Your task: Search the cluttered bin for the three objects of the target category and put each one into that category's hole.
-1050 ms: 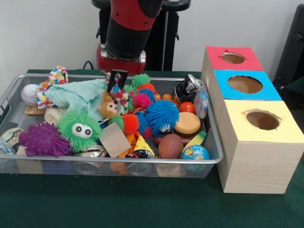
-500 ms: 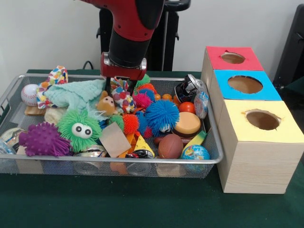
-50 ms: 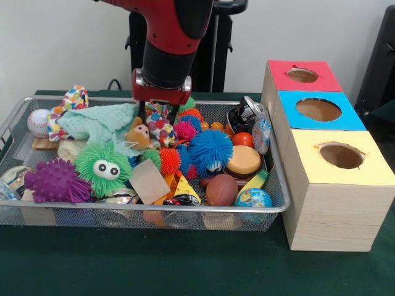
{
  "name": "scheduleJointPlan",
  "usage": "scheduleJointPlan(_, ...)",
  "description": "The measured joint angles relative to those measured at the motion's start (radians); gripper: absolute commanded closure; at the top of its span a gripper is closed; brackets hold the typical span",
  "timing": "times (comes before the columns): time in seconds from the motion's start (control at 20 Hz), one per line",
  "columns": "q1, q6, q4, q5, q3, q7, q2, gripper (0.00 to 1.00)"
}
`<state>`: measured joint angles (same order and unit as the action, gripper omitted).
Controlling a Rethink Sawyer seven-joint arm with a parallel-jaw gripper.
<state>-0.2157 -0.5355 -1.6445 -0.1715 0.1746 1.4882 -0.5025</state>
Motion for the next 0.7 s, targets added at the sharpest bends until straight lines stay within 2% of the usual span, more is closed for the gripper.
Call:
scheduleJointPlan(0.4, 0.016, 0.000, -0.002, 0.013, 0.019, 0.000, -0.003, 0.00)
scheduleJointPlan(0.7, 0.069, -0.019, -0.002, 0.046, 0.061, 0.000, -0.014, 0.00)
